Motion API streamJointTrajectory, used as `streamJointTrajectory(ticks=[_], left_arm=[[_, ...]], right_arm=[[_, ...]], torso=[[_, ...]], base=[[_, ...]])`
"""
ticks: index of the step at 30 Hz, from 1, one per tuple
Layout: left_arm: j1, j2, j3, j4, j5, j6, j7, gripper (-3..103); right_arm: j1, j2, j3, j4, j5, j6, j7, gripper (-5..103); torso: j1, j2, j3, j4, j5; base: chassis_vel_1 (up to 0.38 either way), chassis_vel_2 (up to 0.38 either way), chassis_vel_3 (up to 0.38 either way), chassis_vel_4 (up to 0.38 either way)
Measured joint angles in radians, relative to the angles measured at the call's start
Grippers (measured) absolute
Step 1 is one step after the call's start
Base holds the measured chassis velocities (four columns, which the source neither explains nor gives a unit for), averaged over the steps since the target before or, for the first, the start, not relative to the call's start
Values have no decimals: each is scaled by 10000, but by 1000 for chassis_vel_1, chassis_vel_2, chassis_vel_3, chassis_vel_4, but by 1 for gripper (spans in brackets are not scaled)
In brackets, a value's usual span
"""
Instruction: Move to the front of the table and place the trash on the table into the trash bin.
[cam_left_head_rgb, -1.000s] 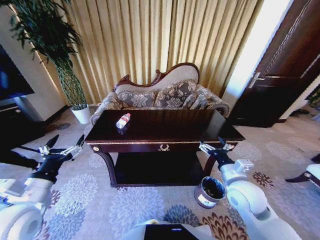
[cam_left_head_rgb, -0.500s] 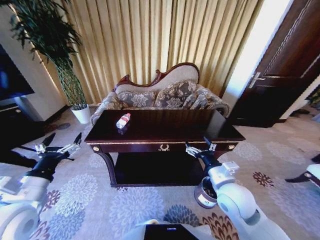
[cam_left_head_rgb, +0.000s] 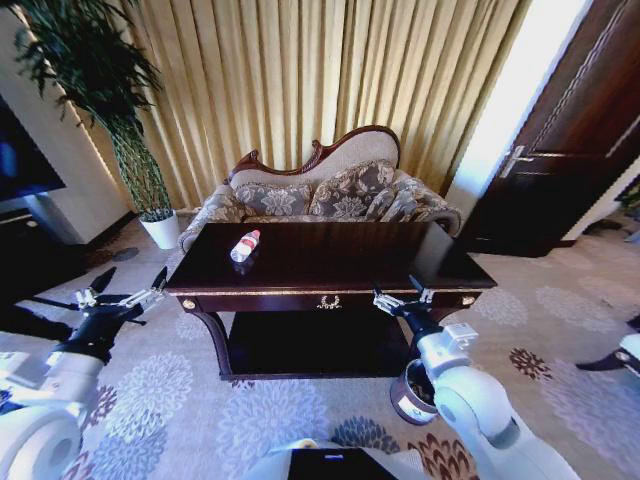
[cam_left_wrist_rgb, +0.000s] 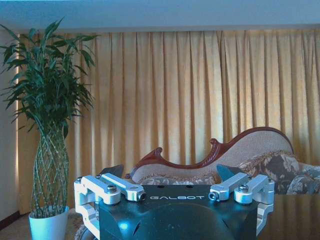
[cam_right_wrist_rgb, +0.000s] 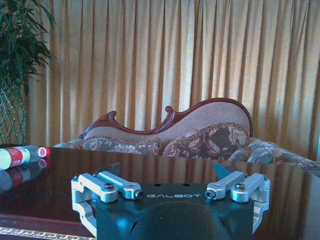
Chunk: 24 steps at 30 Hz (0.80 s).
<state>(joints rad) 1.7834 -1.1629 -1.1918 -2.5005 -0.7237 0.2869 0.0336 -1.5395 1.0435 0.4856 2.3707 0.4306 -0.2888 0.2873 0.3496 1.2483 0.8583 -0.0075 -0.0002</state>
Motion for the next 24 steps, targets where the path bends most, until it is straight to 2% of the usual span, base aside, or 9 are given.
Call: streamJointTrajectory(ticks=[24], left_arm=[[-107, 60, 111, 6, 9, -8, 26, 100]], right_arm=[[57, 7, -250, -59, -71, -15, 8, 100]], torso=[[1, 0, 0, 0, -1]], base=[[-88, 89, 92, -87]])
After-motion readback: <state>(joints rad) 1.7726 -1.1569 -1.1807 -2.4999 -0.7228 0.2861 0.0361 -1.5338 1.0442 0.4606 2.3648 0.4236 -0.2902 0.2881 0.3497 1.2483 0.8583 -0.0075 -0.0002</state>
